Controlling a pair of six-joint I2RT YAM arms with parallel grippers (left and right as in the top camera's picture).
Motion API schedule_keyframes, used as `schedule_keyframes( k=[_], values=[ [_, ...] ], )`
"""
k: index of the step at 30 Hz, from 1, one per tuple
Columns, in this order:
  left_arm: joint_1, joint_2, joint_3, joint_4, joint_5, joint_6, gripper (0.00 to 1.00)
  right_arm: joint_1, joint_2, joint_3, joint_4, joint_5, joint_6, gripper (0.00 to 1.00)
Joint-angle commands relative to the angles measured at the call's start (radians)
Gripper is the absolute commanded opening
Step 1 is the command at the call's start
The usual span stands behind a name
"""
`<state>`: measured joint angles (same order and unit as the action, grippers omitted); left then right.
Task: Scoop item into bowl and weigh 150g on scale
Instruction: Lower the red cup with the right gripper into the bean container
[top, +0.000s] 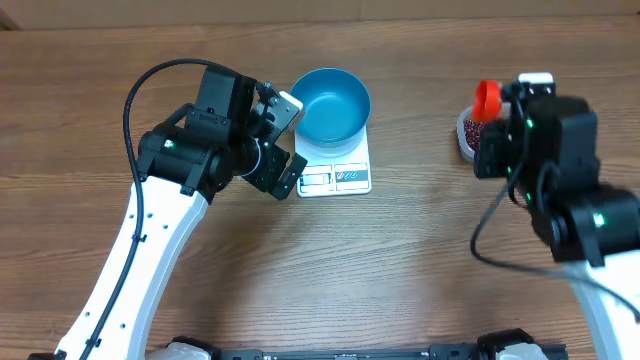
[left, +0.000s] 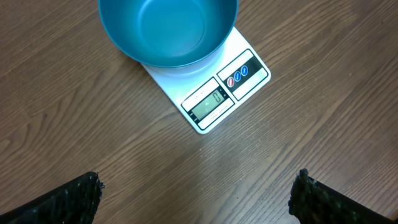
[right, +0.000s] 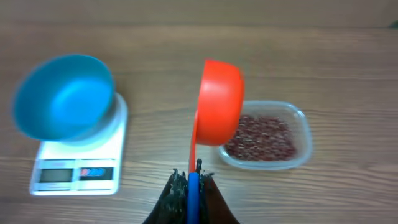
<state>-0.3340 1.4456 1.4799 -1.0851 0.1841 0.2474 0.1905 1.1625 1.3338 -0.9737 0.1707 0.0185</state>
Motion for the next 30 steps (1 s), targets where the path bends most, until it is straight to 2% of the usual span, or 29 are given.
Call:
schedule_keyframes(
  k=[1, 7, 14, 19, 30],
  values=[
    [-0.007, -0.008, 0.015, 0.000, 0.015, 0.026, 1.00, -0.003, 0.135, 0.121, -0.058, 0.116, -0.054, 0.03],
    [-0.007, -0.008, 0.015, 0.000, 0.015, 0.026, 1.00, -0.054, 0.372, 0.243, -0.126, 0.214, -0.053, 0.03],
    [-0.007, -0.008, 0.015, 0.000, 0.015, 0.026, 1.00, -0.187, 0.523, 0.247, -0.127, 0.212, -0.049, 0.03],
    [-0.007, -0.008, 0.015, 0.000, 0.015, 0.026, 1.00, -0.233, 0.588, 0.245, -0.128, 0.167, -0.051, 0.03],
    [-0.007, -0.008, 0.015, 0.000, 0.015, 0.026, 1.00, -0.237, 0.682, 0.244, -0.092, 0.158, -0.133, 0.03]
  ],
)
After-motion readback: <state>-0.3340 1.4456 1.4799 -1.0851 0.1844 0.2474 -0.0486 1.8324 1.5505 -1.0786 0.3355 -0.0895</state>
